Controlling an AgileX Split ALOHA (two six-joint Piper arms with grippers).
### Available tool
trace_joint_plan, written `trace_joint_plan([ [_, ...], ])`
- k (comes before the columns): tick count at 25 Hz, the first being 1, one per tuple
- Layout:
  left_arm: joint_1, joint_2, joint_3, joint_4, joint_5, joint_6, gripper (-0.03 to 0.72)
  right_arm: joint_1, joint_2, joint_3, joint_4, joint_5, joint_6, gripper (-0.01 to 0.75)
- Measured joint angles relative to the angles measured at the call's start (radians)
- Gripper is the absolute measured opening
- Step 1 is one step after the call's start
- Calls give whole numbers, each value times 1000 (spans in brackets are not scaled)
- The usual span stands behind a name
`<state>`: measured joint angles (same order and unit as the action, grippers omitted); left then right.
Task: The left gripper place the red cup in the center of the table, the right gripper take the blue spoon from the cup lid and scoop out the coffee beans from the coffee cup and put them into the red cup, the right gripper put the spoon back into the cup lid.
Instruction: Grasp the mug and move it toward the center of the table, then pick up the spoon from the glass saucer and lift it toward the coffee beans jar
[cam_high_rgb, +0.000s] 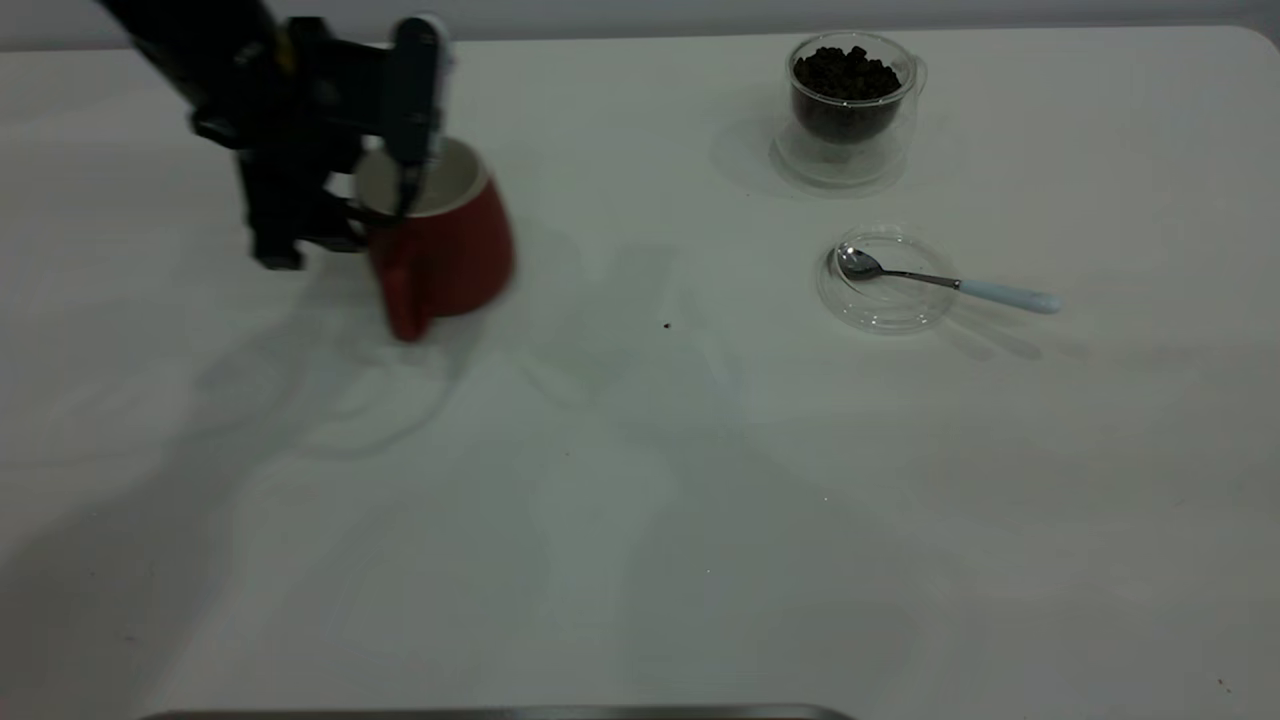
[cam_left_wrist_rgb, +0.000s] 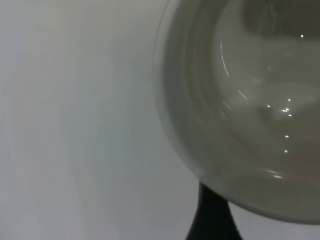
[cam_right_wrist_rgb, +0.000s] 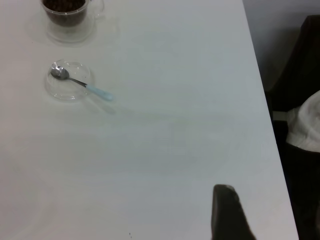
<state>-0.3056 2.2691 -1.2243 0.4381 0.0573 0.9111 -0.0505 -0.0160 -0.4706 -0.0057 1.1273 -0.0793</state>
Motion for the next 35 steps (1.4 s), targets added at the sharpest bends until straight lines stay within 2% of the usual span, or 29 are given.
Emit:
trace_joint_plan([
  [6, -115, 3, 0, -2, -78, -112, 586, 0, 0, 0, 0, 0, 0, 448],
  [10, -169, 3, 0, -2, -90, -164, 586, 0, 0, 0, 0, 0, 0, 448],
  [14, -175, -29, 0, -2, -40, -227, 586, 0, 0, 0, 0, 0, 0, 448],
  [17, -175, -115, 0, -3, 37, -287, 586, 0, 0, 0, 0, 0, 0, 448],
  [20, -175, -240, 0, -3, 151, -387, 586, 0, 0, 0, 0, 0, 0, 448],
  [23, -175, -380, 0, -6, 320, -537, 586, 0, 0, 0, 0, 0, 0, 448],
  [29, -175, -673, 1, -16, 730, -861, 586, 0, 0, 0, 0, 0, 0, 448],
  [33, -175, -854, 3, -21, 999, -973, 586, 0, 0, 0, 0, 0, 0, 448],
  [35, -175, -934, 7, -16, 1091, -998, 586, 0, 0, 0, 0, 0, 0, 448],
])
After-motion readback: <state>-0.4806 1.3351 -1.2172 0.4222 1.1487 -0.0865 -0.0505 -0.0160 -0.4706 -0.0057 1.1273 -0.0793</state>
